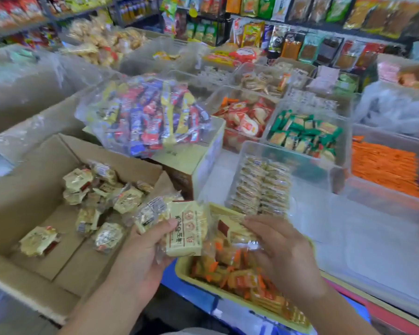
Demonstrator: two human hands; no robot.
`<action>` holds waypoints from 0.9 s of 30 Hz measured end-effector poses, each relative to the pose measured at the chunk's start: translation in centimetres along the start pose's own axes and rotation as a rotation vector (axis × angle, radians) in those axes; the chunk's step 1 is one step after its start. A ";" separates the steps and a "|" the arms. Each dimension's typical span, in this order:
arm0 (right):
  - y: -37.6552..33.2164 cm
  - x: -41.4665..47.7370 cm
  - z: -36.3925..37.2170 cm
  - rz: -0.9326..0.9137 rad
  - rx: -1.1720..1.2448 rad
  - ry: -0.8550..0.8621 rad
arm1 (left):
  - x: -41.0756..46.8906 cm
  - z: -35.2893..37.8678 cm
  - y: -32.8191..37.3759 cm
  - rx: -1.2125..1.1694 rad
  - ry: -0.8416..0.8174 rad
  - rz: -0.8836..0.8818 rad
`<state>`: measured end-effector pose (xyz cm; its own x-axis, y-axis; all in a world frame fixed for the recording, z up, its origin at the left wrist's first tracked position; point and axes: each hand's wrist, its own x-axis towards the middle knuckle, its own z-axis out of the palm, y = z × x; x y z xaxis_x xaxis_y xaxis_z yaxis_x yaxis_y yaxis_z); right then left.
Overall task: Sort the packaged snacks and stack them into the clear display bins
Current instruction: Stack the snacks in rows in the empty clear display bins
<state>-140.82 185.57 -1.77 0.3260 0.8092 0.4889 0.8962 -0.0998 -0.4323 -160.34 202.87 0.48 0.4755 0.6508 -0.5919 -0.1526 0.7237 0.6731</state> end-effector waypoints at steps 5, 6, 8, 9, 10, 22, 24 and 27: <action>7.2 -3.2 -3.3 0.348 0.033 0.012 | 0.1 2.9 -3.0 0.047 -0.051 -0.046; 8.9 -3.4 -4.0 0.411 0.030 0.032 | 0.3 3.6 -3.5 0.058 -0.055 -0.059; 12.3 -3.3 -5.0 0.486 -0.032 0.016 | 0.8 5.2 -4.5 0.094 -0.061 -0.075; 13.9 -3.0 -5.5 0.516 -0.071 -0.038 | 1.1 6.0 -4.9 0.112 -0.063 -0.082; 15.3 -2.5 -6.0 0.547 -0.098 -0.126 | 1.4 6.7 -5.2 0.123 -0.064 -0.088; 20.9 2.6 -2.6 0.121 -0.724 -1.041 | 5.2 11.9 -6.7 0.272 -0.126 -0.041; 21.6 2.3 -1.5 0.147 -0.691 -1.099 | 5.7 12.1 -6.9 0.284 -0.117 -0.043; 22.1 2.3 -0.7 0.278 -0.550 -1.210 | 6.2 12.1 -7.2 0.287 -0.097 -0.047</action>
<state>-120.04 184.80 -9.75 0.3029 0.6935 -0.6537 0.9407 -0.3276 0.0884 -145.79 198.91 -2.67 0.5587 0.5834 -0.5895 0.1156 0.6490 0.7519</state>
